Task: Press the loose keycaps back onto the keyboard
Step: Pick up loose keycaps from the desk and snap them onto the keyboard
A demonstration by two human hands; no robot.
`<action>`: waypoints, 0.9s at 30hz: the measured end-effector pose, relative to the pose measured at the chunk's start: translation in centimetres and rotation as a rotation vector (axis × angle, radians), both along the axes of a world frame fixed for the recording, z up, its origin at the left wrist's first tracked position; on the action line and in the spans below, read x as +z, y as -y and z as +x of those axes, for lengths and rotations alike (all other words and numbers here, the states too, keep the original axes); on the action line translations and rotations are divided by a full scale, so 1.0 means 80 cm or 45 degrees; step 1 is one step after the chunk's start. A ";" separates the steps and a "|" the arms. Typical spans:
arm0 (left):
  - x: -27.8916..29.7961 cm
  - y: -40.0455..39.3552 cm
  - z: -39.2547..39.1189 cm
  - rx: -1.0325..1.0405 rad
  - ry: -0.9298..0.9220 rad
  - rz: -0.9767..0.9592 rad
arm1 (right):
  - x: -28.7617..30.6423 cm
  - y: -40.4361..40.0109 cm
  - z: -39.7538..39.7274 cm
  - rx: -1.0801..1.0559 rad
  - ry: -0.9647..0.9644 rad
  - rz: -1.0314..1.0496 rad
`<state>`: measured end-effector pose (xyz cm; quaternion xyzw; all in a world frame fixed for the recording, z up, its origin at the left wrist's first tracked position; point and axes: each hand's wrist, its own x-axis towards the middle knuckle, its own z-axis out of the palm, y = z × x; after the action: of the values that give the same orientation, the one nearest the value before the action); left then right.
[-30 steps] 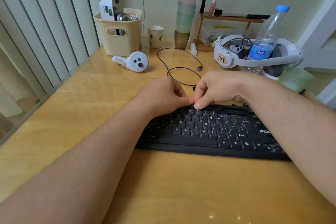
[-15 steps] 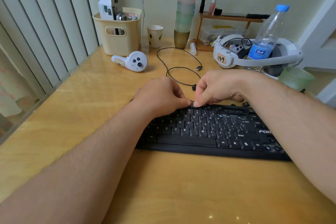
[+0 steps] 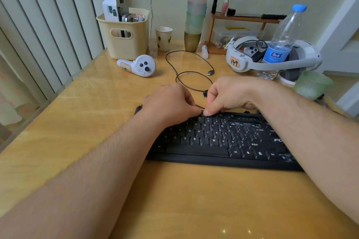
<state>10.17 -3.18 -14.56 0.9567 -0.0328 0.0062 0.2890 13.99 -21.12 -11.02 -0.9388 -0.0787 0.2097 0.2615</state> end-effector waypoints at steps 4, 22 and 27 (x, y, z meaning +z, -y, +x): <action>0.002 -0.004 -0.002 -0.002 0.015 -0.023 | 0.005 0.011 -0.001 -0.007 -0.050 0.100; 0.004 -0.010 -0.002 0.082 0.162 0.090 | -0.022 0.026 0.016 -0.168 0.578 -0.162; 0.002 -0.013 0.000 0.102 0.193 0.053 | -0.028 0.017 0.019 -0.196 0.623 -0.231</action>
<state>10.15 -2.18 -14.37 0.9599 -0.0163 0.0895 0.2652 15.54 -22.49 -13.22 -0.9844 -0.0490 -0.0379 0.1646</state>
